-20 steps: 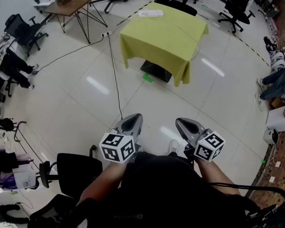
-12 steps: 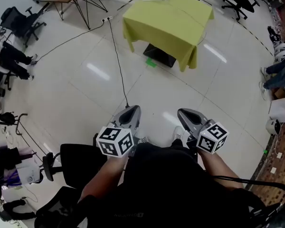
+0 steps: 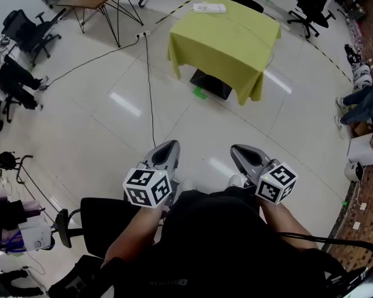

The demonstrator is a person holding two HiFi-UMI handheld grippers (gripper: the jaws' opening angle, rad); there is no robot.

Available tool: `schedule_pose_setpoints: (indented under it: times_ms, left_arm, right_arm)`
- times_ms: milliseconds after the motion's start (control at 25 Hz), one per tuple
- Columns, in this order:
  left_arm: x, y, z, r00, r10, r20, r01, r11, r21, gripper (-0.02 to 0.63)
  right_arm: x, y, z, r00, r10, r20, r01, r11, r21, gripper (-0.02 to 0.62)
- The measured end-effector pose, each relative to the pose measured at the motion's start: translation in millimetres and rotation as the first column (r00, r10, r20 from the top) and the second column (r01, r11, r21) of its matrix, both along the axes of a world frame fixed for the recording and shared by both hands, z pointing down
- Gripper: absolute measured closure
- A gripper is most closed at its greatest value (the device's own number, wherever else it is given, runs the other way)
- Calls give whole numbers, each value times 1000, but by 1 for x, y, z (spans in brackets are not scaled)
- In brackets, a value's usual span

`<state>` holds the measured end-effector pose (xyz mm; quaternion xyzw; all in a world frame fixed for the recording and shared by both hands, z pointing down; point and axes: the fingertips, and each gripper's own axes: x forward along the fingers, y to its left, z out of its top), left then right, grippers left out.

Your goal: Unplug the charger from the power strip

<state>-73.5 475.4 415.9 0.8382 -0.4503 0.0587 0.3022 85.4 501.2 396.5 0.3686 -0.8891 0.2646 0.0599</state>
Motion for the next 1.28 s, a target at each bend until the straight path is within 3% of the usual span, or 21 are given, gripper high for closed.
schedule_pose_setpoints:
  times_ms: [320,600,920,1120,1280]
  left_arm:
    - [-36,-19,-8,999,-46,-16,46,999,15,601]
    - [-52,-52,-17,995,-100,-25,100,994,30,603]
    - [-74,-111,-14,989,-141,36,140,990,23,601]
    - [-60,-183,-30,990,-114,77,110,993,51,601]
    - [-31,-237,-35,993,-30,113,21,996,83,601]
  right_arm:
    - [-17,-23,-12,1000,16,-6,-16,1000,20,593]
    - [-54,-66,-11,997,-79,18,79,997,14,594]
    - [-88,-159,-12,985,-156,72,152,987,46,594]
    - [-69,-227,-20,987,-129,98,124,990,60,593]
    - [-46,-274,-20,990,-87,108,79,994,76,593]
